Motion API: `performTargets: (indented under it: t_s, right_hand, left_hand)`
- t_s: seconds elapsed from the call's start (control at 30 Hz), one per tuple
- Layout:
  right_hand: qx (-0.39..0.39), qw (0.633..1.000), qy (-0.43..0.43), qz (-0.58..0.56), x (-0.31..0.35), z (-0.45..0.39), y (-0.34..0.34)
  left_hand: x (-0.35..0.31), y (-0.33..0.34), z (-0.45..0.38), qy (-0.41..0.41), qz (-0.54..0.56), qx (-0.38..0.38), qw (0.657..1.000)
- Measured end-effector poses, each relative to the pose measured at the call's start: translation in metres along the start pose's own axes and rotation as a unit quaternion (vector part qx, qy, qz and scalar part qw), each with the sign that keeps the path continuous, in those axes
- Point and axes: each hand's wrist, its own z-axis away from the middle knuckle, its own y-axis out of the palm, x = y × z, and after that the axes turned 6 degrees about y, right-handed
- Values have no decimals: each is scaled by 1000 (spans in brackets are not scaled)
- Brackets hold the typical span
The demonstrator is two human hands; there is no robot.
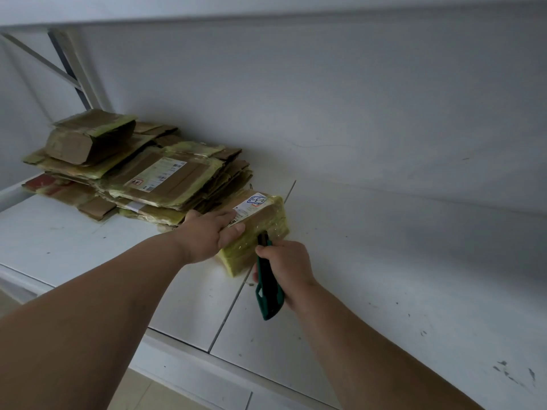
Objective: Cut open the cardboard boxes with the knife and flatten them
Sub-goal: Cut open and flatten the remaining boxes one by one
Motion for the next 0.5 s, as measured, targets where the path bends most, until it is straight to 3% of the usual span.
performTargets:
  t_s: [0.23,0.5]
  right_hand:
    - [60,995,2,75,-10,14,5]
    - [65,990,-14,125,-7,14,8]
  left_hand:
    - [6,-5,4,11,24,-7,1000]
    - [6,-6,8,2,30,10,1000]
